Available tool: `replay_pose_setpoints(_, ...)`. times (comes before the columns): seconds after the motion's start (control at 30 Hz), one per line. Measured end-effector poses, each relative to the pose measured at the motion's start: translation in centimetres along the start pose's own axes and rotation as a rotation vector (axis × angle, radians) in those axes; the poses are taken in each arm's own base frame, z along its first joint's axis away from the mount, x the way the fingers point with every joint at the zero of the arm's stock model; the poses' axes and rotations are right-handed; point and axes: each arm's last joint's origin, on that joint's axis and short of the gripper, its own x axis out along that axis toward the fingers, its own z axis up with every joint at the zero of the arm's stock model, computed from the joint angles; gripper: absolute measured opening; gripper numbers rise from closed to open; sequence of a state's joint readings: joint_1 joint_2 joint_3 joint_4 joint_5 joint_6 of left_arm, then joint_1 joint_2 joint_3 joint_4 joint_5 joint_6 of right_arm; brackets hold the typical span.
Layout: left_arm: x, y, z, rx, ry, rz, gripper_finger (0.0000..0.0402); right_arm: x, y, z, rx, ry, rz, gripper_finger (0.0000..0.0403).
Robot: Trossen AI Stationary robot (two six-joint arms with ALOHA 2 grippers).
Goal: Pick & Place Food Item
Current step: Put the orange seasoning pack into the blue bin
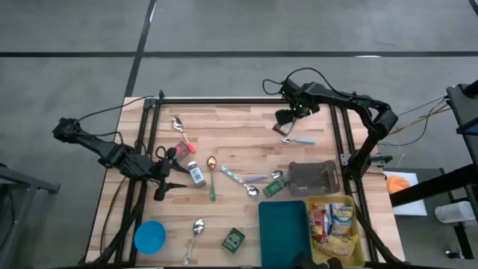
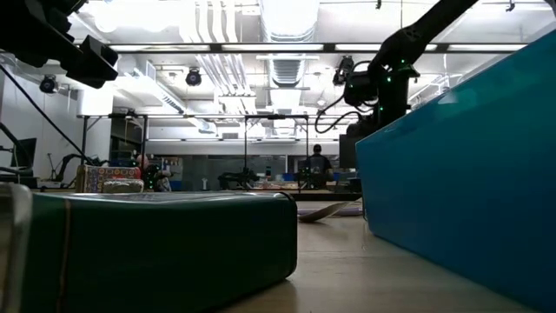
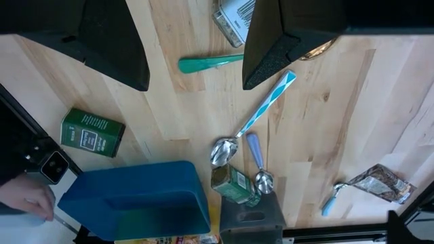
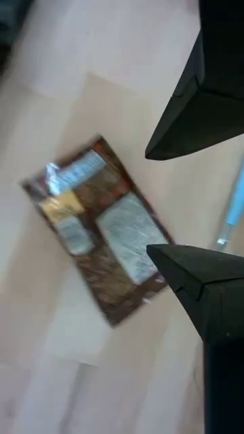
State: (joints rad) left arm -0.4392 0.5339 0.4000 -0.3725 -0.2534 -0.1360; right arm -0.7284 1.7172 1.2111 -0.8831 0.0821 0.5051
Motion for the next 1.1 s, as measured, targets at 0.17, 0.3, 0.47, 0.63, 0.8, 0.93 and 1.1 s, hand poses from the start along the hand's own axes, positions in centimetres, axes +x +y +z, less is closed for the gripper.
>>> replay_pose_setpoints(0.17,0.0,0.0,0.0,0.0,0.0,0.0,0.0241,0.5,0.6,-1.0,-0.026,0.052,0.039,0.0213)
replay_pose_setpoints(0.3,0.0,0.0,0.0,0.0,0.0,0.0,0.0241,1.0,1.9,-1.4,-0.064,0.0,0.09,0.0213)
replay_pose_setpoints(0.47,0.0,0.0,0.0,0.0,0.0,0.0,0.0241,2.1,3.2,-2.1,-0.088,-0.004,0.291,0.0213)
replay_pose_setpoints(0.63,0.0,0.0,0.0,0.0,0.0,0.0,0.0241,3.5,3.1,-3.2,-0.049,-0.054,0.221,0.0213)
replay_pose_setpoints(0.8,0.0,0.0,0.0,0.0,0.0,0.0,0.0241,3.6,2.9,-3.3,-0.024,-0.085,0.203,0.0213)
replay_pose_setpoints(0.93,0.0,0.0,0.0,0.0,0.0,0.0,0.0241,3.4,3.1,-3.6,-0.04,-0.063,0.236,0.0213)
replay_pose_setpoints(1.1,0.0,0.0,0.0,0.0,0.0,0.0,0.0241,1.2,4.2,-4.7,-0.051,-0.276,0.158,0.0213)
